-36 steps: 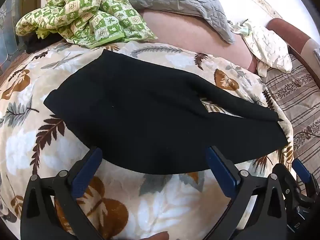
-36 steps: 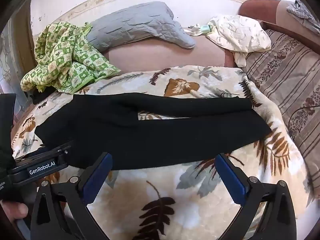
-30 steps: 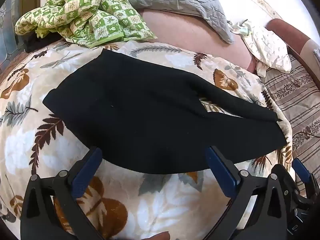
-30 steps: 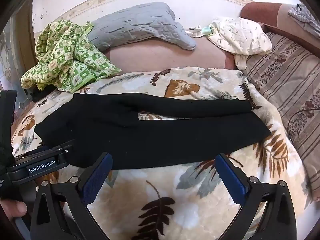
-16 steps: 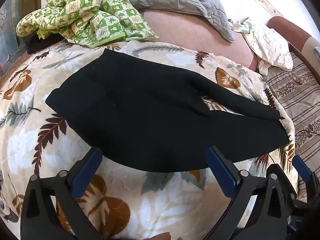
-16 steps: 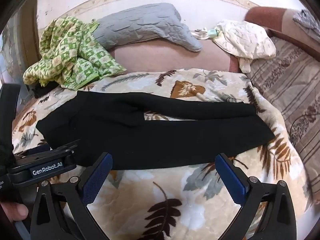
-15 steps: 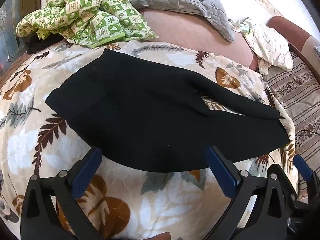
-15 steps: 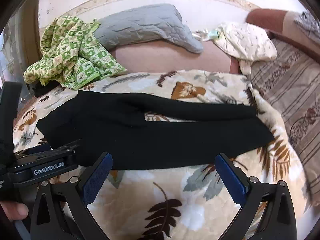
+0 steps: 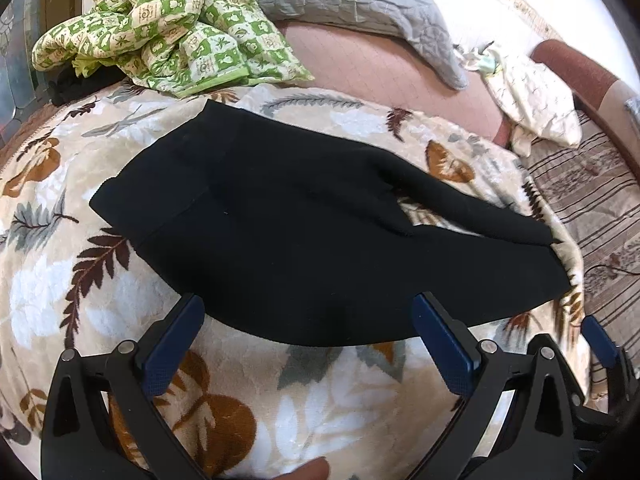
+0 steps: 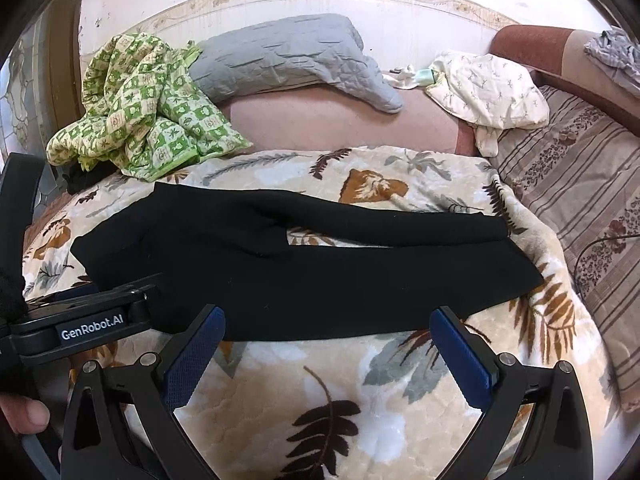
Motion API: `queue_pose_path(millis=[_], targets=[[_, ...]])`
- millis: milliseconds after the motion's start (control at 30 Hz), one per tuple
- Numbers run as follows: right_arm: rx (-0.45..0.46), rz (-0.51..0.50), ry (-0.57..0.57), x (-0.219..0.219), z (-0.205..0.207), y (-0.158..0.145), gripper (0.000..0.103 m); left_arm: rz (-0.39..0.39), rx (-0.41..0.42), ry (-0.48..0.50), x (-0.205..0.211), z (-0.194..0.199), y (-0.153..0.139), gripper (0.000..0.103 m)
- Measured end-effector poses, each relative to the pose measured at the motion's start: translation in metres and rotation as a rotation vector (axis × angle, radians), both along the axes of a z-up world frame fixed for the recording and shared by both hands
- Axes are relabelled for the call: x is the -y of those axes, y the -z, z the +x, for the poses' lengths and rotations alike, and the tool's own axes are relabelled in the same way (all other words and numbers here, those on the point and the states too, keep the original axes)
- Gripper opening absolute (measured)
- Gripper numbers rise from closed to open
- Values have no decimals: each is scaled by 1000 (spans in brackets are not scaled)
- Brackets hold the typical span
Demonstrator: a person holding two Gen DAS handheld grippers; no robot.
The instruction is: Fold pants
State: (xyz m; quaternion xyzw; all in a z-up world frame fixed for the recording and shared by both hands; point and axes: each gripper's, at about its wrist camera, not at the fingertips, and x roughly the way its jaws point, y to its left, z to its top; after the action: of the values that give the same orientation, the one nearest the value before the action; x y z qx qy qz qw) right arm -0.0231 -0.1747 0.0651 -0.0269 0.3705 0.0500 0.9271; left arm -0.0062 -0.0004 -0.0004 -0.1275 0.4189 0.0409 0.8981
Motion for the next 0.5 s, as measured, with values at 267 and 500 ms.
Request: queue_pose_path(millis=[267,500], targets=[[48,-24,4,-2,-7,-8,102,-50,5,90,7,-3,-2,103],[80,17,64,13,-13,-14,102,7,38,70,10,-10,-9,103]])
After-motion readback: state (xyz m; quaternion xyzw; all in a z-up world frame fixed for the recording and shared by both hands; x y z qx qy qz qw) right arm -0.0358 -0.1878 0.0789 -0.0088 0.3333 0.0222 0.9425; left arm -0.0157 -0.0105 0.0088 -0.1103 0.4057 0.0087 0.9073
